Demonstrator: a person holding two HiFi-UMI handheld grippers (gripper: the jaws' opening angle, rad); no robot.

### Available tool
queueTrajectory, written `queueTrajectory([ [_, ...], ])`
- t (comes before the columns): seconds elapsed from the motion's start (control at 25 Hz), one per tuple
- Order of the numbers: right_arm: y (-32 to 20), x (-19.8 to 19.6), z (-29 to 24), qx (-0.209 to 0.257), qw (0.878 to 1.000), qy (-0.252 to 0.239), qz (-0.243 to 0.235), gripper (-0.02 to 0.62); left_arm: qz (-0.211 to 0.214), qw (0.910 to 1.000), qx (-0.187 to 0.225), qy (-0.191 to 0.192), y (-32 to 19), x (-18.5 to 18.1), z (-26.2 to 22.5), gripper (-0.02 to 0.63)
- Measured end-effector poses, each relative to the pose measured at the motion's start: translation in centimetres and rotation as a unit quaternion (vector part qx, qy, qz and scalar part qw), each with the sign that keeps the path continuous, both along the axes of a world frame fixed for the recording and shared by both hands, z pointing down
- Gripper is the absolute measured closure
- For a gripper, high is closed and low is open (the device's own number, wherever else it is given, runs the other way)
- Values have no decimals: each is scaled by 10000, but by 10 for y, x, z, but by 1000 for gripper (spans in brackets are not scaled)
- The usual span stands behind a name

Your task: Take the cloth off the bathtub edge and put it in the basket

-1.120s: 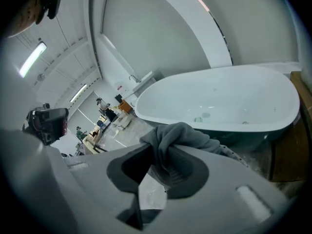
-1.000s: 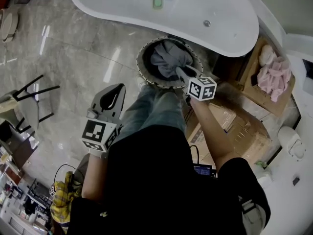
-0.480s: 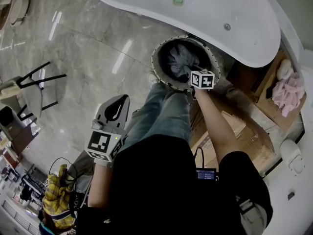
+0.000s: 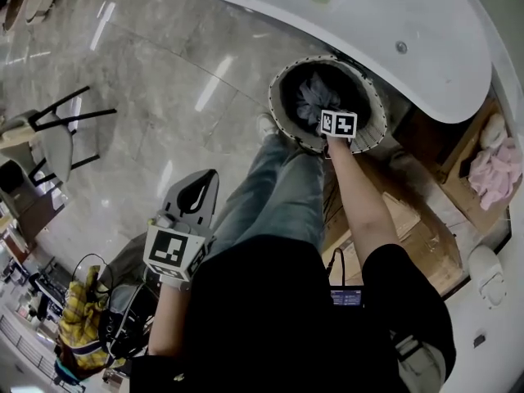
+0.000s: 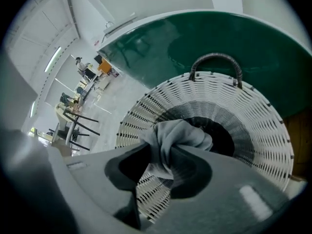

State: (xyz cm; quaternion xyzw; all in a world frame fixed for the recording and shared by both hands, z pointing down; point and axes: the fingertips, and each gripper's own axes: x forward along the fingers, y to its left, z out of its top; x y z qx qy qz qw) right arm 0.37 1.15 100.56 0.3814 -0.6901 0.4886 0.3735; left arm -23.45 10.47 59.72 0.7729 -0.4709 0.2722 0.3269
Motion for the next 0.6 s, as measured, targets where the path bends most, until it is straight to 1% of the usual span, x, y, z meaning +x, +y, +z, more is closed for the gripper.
queueTrajectory([
  [0.2,7,-9,16,-192,9996,123,-175,416,-17,10000,-32,-1,7,1,4,591],
  [0.32,8,-15,13,-132,9994,178,-265,414,-67,10000,-9,7,10,-4,1,591],
  [0.48,4,-42,-2,-77,9989,219,-414,414,-159,9999,25,1,5,-36,-9,591],
  [0.52,3,-44,-5,-49,9988,214,-432,414,-156,9999,66,2,5,-39,-11,592],
  [0.6,1,-38,-11,43,9987,192,-475,416,-165,9998,141,-20,6,-32,-13,591],
])
